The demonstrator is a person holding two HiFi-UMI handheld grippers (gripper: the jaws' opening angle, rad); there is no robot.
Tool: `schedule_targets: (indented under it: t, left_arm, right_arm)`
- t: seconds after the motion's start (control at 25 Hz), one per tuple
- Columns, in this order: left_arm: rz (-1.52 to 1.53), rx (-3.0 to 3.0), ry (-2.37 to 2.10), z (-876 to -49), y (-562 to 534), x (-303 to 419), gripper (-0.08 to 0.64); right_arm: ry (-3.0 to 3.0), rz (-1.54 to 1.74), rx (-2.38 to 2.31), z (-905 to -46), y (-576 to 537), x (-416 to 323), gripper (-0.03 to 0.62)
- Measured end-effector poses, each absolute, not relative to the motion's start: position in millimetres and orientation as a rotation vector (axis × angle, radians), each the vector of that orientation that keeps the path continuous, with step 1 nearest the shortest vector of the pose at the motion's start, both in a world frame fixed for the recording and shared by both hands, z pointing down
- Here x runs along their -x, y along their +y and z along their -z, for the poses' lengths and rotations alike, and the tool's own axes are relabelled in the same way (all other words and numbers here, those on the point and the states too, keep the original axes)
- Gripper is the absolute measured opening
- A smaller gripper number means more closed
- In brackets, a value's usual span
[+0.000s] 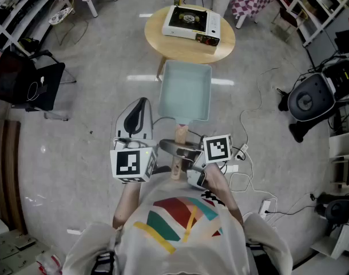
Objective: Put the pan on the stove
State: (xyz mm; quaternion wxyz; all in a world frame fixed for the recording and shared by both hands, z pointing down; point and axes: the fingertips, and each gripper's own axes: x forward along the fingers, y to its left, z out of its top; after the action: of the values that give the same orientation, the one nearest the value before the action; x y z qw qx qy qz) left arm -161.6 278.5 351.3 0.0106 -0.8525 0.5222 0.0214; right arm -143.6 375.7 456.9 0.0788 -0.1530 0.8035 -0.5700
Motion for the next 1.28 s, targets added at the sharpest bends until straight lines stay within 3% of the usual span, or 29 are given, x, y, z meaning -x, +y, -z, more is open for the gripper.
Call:
schedule_targets:
  t: [1.28]
  left_arm:
    - [-0.112, 2.590, 1.764, -353, 250, 175, 0.006]
  right_arm:
    - [2.398, 1.777, 0.483, -476, 361, 126, 0.057]
